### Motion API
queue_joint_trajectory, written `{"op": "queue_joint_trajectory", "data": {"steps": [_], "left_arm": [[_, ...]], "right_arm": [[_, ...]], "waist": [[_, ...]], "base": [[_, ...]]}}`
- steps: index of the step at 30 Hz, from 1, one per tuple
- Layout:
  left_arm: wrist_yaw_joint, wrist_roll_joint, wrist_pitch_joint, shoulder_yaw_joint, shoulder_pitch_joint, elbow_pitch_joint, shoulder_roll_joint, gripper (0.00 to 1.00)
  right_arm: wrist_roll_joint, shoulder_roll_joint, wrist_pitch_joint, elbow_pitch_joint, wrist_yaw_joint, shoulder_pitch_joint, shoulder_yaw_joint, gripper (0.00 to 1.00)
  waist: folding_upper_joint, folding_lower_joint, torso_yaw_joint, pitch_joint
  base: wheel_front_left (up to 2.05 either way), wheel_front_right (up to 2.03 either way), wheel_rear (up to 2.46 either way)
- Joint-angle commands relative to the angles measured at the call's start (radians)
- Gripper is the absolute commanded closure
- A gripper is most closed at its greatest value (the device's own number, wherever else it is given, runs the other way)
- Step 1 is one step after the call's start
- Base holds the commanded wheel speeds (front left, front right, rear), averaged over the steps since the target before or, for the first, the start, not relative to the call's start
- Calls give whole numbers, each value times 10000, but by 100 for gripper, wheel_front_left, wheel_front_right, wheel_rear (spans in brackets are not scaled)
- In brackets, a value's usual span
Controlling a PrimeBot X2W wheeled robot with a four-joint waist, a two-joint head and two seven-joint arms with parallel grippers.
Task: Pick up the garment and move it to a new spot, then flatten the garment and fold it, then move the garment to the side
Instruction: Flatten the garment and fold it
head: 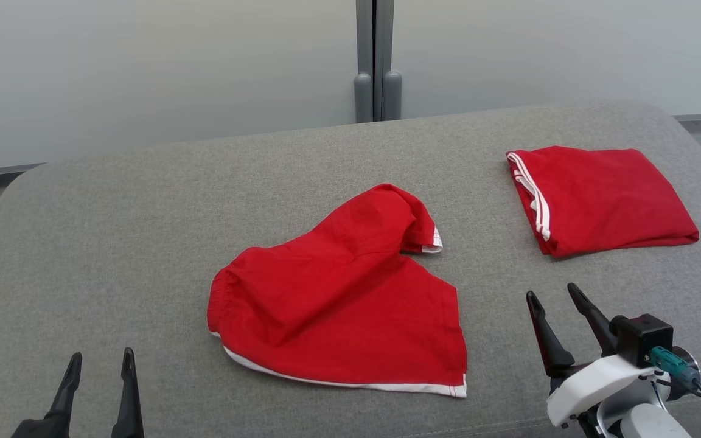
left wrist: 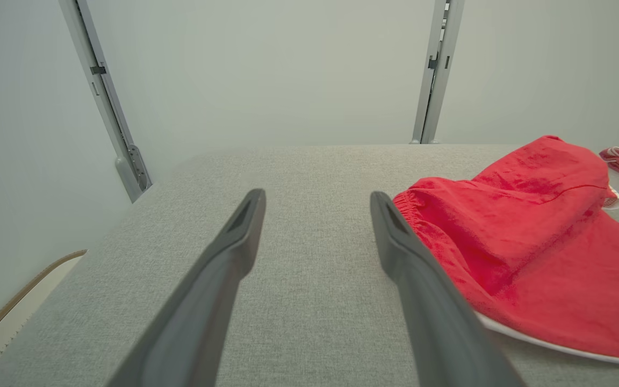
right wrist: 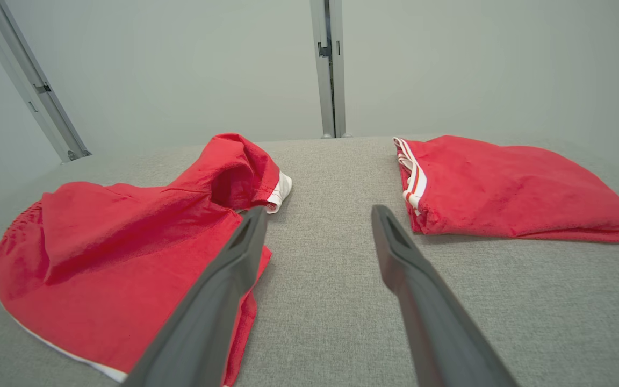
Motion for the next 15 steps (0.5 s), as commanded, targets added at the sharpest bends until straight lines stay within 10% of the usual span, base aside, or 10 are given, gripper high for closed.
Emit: {"op": "queue_joint_trajectory", "data": {"steps": [1,15], "left_arm": [[-85,-19,-19,-39,37,134,49,0],[-199,-110,-19,-229,-170,486,191,0]], "right_arm": [[-81,-15,-37,66,-12,-37,58,0],[-115,-102,-38,158,-12,-131,179,0]], "waist": [[0,0,-5,-11],[0,0,-54,-2]], "base": [[0,0,0],[0,0,0]]}}
